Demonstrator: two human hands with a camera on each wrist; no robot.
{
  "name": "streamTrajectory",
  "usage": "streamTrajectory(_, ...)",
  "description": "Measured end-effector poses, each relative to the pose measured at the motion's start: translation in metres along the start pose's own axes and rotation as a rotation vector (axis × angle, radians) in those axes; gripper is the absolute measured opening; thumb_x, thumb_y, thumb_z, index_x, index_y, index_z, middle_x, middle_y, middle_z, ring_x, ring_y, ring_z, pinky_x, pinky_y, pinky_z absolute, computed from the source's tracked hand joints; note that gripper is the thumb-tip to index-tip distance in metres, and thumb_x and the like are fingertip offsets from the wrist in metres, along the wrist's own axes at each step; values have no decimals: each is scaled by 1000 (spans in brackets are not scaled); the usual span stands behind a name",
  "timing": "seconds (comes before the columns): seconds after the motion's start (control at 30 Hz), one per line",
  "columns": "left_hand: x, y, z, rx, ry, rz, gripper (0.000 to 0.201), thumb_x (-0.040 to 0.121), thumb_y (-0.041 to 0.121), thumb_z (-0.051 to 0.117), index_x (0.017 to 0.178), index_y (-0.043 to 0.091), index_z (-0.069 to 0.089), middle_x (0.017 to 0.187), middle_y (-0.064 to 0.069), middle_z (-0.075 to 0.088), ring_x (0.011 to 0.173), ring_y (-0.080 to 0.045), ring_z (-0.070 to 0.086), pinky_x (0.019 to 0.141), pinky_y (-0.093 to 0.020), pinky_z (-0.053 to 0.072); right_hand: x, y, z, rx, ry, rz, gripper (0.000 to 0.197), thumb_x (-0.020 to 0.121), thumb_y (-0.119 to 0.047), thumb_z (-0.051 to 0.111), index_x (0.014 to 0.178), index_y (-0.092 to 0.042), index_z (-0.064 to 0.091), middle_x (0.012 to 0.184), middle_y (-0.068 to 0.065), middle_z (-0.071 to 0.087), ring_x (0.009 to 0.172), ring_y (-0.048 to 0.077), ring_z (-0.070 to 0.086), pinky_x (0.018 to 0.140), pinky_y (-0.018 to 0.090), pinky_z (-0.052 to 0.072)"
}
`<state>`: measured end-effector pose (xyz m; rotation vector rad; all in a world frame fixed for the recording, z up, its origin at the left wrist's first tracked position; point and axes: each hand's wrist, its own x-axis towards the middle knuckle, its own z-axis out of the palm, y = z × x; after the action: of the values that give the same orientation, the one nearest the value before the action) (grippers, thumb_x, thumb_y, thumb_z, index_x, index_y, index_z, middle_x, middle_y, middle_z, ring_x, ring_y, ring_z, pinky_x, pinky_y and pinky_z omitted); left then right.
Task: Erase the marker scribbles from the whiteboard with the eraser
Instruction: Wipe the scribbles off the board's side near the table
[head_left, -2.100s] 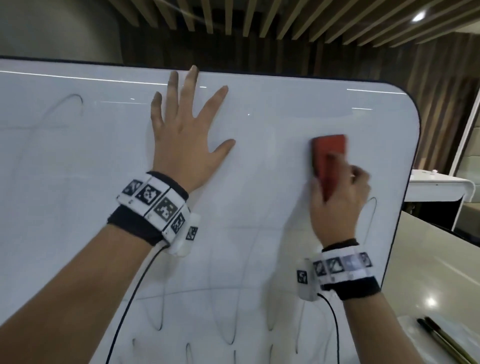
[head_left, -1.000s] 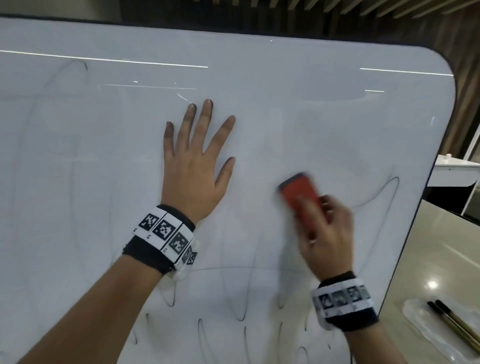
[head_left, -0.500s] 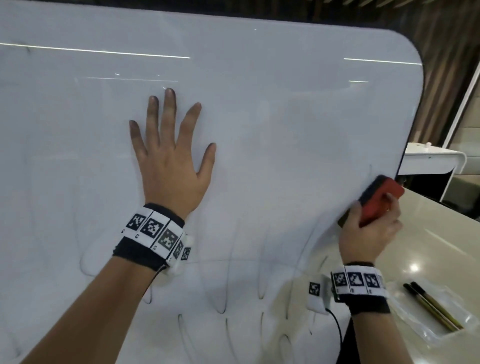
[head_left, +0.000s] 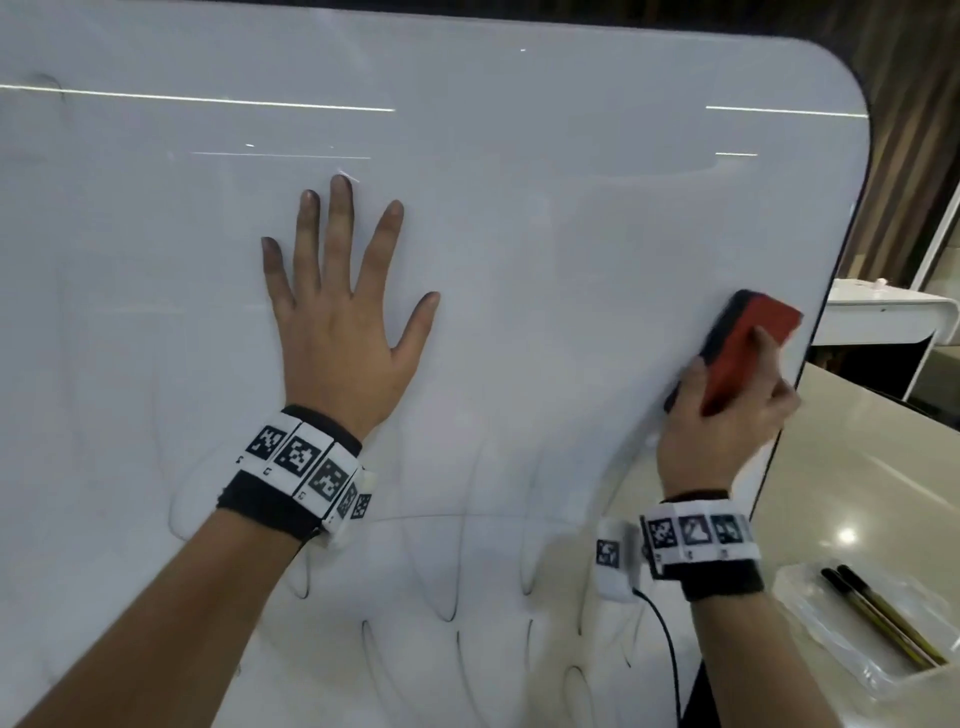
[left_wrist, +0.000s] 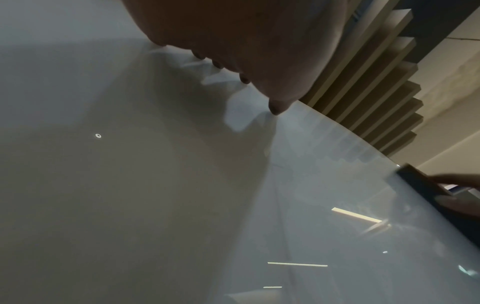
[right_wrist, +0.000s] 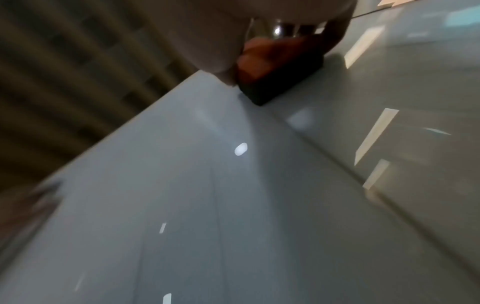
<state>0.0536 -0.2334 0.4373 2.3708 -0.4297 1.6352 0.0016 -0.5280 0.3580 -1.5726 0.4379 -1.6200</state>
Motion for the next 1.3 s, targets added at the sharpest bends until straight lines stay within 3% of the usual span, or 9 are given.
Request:
streamTrajectory(0.13, -1, 0, 0, -18, 0, -5, 68, 105, 59, 41, 163, 29, 21, 172, -9, 8, 160, -32, 7, 125, -63, 10, -25, 2, 0, -146, -283, -550, 46, 94, -19, 70, 138, -18, 58, 130, 24, 47, 113, 36, 46, 100, 46, 42)
streamTrajectory(0.3, -3, -2, -1, -9, -10, 11, 70, 104, 60, 42, 163, 29, 21, 173, -9, 8, 160, -31, 7, 126, -61, 9, 19, 15, -9, -39, 45, 20, 58, 92, -27, 65, 147, -19, 48, 126, 28, 46, 114, 42, 49, 105, 47, 41)
streamTrajectory(0.33, -3, -2, -1, -8, -8, 7, 70, 104, 59, 42, 163, 28, 21, 172, -10, 8, 160, -32, 7, 126, -62, 9, 6, 9, -4, -72, 36, -8, 57, 93, -25, 65, 147, -16, 48, 126, 30, 46, 113, 43, 49, 103, 44, 40)
streamTrajectory(0.5, -5, -1, 2, -14, -10, -4, 70, 104, 59, 42, 163, 28, 21, 173, -10, 7, 160, -32, 7, 126, -62, 8, -72, 22, 1, -238, -355, -647, 43, 95, -23, 65, 137, -23, 54, 131, 24, 47, 110, 43, 50, 99, 52, 44)
streamTrajectory(0.73, -9, -1, 0, -6, -32, 8, 73, 104, 60, 42, 164, 26, 18, 173, -11, 6, 160, -32, 5, 126, -63, 10, -70, 69, -21, -146, -43, 61, 58, 93, -36, 55, 146, -27, 34, 130, 26, 42, 116, 43, 44, 100, 65, 40)
streamTrajectory(0.8, -12, 1, 1, -10, -42, 1, 74, 103, 61, 42, 164, 26, 18, 172, -12, 5, 160, -33, 4, 125, -64, 9, -77, 47, -10, -129, -61, 50, 58, 94, -33, 56, 147, -23, 35, 132, 26, 42, 116, 41, 43, 102, 60, 40)
streamTrajectory(0.97, -18, 5, 3, -24, -45, -26, 75, 102, 62, 44, 164, 27, 18, 172, -13, 6, 160, -32, 5, 125, -64, 8, -103, 25, 2, -198, -341, -434, 45, 96, -27, 63, 138, -18, 51, 134, 21, 44, 116, 37, 45, 100, 46, 42)
streamTrajectory(1.17, -21, -2, 2, -22, -64, 4, 75, 102, 62, 44, 164, 27, 20, 172, -11, 8, 160, -31, 7, 126, -61, 9, -94, 80, -21, -136, -26, 153, 62, 90, -33, 57, 147, -26, 32, 131, 29, 42, 116, 45, 43, 102, 63, 39)
streamTrajectory(1.3, -23, 0, 1, -32, -80, -6, 76, 102, 61, 45, 164, 26, 19, 172, -12, 8, 160, -32, 5, 126, -62, 8, -116, 21, 6, -62, -184, -121, 57, 91, -26, 66, 143, -17, 46, 130, 25, 44, 116, 34, 43, 105, 43, 38)
